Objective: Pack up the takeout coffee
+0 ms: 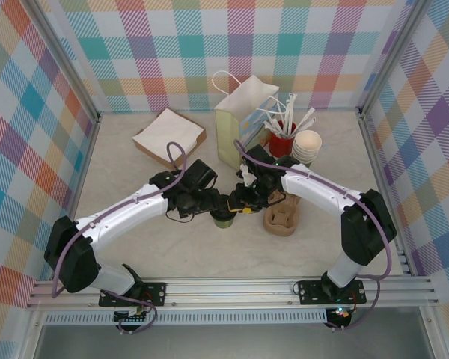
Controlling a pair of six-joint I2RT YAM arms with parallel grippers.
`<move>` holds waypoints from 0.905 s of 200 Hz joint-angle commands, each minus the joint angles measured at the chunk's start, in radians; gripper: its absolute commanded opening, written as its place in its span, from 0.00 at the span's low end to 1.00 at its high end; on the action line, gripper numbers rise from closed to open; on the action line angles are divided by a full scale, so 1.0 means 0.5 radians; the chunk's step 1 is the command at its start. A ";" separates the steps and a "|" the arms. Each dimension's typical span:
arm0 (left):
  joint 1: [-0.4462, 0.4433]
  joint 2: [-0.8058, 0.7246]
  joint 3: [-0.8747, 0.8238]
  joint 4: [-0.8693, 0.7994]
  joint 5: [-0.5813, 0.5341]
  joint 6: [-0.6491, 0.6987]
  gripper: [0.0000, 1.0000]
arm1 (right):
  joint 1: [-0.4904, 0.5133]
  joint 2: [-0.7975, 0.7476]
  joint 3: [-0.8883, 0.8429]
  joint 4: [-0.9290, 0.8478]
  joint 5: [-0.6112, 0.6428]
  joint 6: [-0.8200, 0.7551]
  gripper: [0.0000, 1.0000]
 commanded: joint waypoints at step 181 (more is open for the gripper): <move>0.103 0.097 -0.260 -0.060 0.083 0.023 0.67 | 0.016 0.245 0.049 -0.368 0.138 -0.074 0.28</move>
